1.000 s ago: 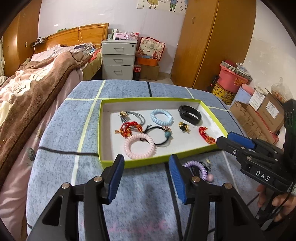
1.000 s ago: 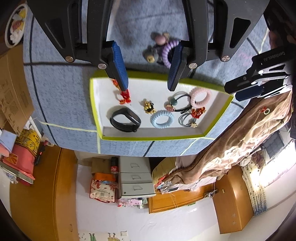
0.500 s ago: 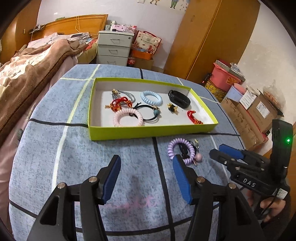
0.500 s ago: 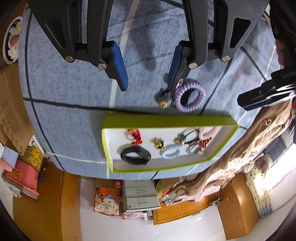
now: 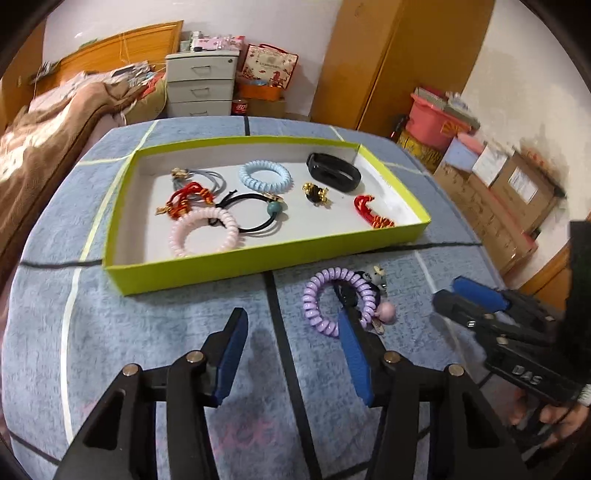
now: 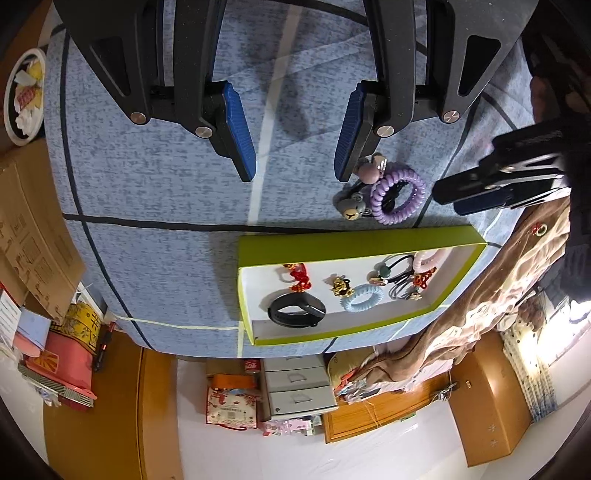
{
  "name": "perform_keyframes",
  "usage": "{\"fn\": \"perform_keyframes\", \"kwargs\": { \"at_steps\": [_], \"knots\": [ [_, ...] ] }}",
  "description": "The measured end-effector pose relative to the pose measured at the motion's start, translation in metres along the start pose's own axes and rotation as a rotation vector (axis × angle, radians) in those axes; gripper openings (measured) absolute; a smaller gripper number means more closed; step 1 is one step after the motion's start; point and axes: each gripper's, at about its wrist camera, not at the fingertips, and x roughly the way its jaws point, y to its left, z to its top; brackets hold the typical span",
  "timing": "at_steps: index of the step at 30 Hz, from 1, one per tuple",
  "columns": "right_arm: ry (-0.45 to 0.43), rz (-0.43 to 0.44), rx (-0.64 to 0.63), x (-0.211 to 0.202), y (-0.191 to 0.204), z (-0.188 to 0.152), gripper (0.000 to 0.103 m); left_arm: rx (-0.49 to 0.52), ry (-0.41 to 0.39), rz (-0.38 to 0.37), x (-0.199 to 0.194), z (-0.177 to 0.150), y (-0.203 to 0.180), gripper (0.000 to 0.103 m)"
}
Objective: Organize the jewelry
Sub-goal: 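Reach the left tool to the lilac coil hair tie and grasp it, then grasp the black keychain with grey bear with the right tool while the left holds the lilac coil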
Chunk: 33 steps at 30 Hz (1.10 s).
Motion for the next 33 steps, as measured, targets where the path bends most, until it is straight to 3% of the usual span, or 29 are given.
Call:
{"fn": "perform_keyframes", "kwargs": {
  "at_steps": [1, 12, 14, 17, 26, 33],
  "knots": [
    [0.000, 0.001, 0.003, 0.000, -0.001, 0.000, 0.045, 0.009, 0.012, 0.000, 0.004, 0.001, -0.002, 0.045],
    [-0.005, 0.013, 0.005, -0.002, -0.003, 0.001, 0.045, 0.095, 0.043, 0.078, 0.019, 0.005, -0.015, 0.037],
    [-0.004, 0.014, 0.004, -0.002, -0.002, 0.001, 0.045, 0.116, 0.048, 0.106, 0.019, 0.005, -0.016, 0.024],
    [0.001, 0.012, 0.006, -0.001, -0.002, 0.001, 0.045, 0.128, 0.049, 0.108, 0.019, 0.006, -0.014, 0.011],
    [0.005, 0.006, 0.007, 0.003, -0.001, 0.002, 0.045, 0.065, 0.011, -0.004, 0.009, 0.006, -0.006, 0.010],
    [-0.003, 0.017, 0.002, 0.002, 0.004, 0.003, 0.045, 0.011, -0.044, -0.020, -0.010, 0.007, 0.006, 0.010]
  ]
}}
